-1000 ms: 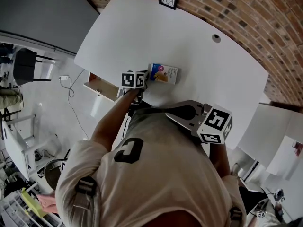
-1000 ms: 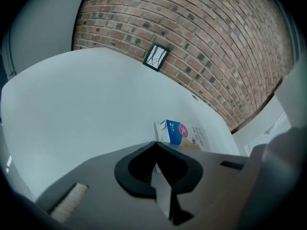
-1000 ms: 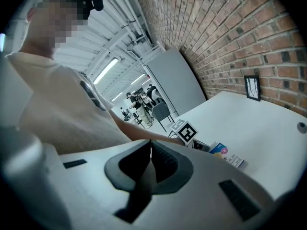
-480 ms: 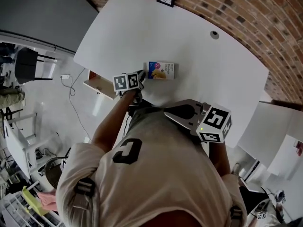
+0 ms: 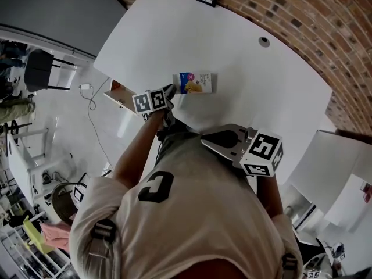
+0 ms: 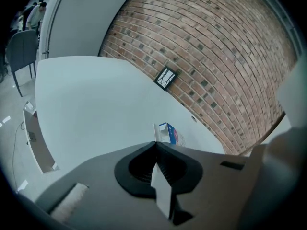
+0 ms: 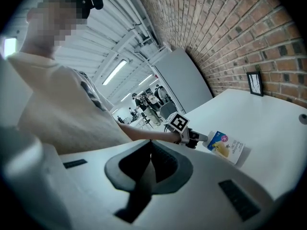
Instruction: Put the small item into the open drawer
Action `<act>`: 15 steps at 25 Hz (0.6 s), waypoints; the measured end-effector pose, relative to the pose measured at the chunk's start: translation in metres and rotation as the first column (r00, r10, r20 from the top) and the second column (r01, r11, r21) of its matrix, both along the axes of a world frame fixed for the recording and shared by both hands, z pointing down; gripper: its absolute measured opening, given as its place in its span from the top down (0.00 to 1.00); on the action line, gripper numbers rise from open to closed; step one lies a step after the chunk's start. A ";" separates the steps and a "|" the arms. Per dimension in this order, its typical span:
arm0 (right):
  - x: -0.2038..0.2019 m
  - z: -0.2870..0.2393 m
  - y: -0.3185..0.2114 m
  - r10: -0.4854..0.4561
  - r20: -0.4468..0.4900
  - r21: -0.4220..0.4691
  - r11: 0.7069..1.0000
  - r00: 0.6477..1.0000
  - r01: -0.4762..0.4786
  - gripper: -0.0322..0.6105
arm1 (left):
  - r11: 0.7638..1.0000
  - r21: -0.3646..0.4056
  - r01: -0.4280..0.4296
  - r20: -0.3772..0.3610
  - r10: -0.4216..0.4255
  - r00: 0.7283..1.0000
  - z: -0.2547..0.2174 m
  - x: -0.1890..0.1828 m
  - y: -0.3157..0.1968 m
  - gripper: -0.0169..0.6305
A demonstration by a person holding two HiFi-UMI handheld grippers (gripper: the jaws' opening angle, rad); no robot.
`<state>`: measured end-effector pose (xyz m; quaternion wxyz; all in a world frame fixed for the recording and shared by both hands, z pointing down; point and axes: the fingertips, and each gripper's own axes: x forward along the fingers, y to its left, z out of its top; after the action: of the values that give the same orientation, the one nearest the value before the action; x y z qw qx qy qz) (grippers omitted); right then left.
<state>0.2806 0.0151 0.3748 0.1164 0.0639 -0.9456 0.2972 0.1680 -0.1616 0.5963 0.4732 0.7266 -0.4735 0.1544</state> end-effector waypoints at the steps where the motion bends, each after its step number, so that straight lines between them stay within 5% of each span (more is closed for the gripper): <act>1: 0.002 0.001 0.003 -0.005 0.005 -0.004 1.000 1.000 0.005 0.94 | 1.000 0.003 0.009 -0.002 -0.009 1.000 -0.002 0.001 0.003 0.97; 15: 0.006 0.009 0.022 -0.095 0.032 -0.039 0.995 0.995 0.096 0.94 | 0.997 0.035 0.063 -0.030 -0.062 0.998 -0.029 0.007 0.020 0.97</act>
<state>0.2862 0.0375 0.3842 0.1172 0.0117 -0.9431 0.3111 0.1751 -0.1418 0.5671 0.4712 0.7220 -0.4921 0.1205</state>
